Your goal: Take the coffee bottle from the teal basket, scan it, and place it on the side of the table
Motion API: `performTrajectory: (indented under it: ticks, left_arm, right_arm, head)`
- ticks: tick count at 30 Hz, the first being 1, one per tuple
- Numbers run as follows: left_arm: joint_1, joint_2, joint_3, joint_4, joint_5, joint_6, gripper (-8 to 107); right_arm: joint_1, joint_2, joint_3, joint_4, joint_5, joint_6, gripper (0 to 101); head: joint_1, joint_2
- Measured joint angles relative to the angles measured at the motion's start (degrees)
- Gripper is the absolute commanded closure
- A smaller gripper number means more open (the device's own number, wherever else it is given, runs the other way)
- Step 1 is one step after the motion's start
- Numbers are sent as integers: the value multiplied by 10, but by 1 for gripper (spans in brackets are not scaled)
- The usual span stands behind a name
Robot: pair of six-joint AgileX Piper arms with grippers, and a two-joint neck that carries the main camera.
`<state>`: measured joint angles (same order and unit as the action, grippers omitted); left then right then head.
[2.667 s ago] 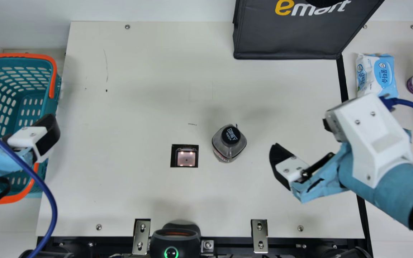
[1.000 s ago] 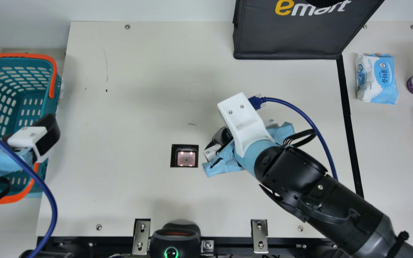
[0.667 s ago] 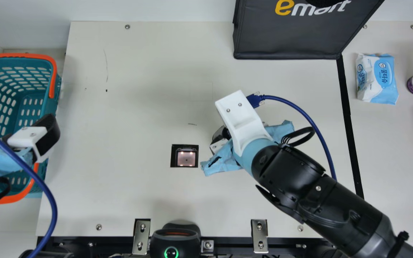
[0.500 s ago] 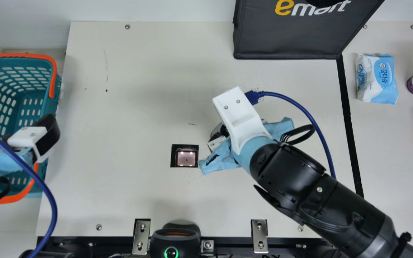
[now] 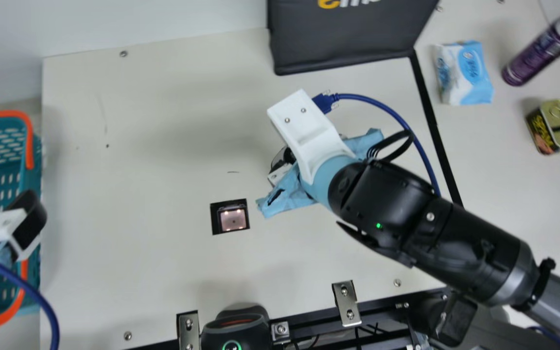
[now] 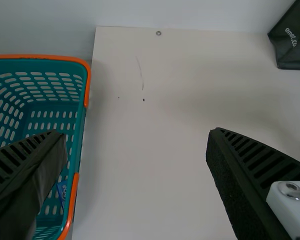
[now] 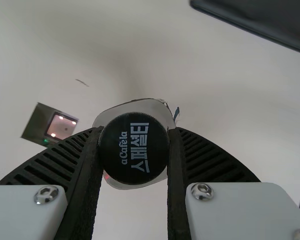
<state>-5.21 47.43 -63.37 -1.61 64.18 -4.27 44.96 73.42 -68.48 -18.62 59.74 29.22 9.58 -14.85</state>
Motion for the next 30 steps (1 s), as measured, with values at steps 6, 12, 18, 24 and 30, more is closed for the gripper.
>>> performTrajectory:
  ticks: [6,12,18,24,30]
  left_arm:
    - [0,0,0,0,0,0,9]
    - [0,0,0,0,0,0,9]
    - [0,0,0,0,0,0,9]
    - [0,0,0,0,0,0,9]
    - [0,0,0,0,0,0,9]
  right_arm:
    - [-71,-51,41,13,5,-28,101]
    - [-166,-108,77,34,18,-75,101]
    - [-274,-158,95,64,28,-141,101]
    - [-394,-181,97,103,30,-217,101]
    - [-516,-172,91,146,18,-298,101]
  head:
    - [0,-66]
    - [0,-66]
    - [0,-66]
    - [0,-66]
    - [0,-66]
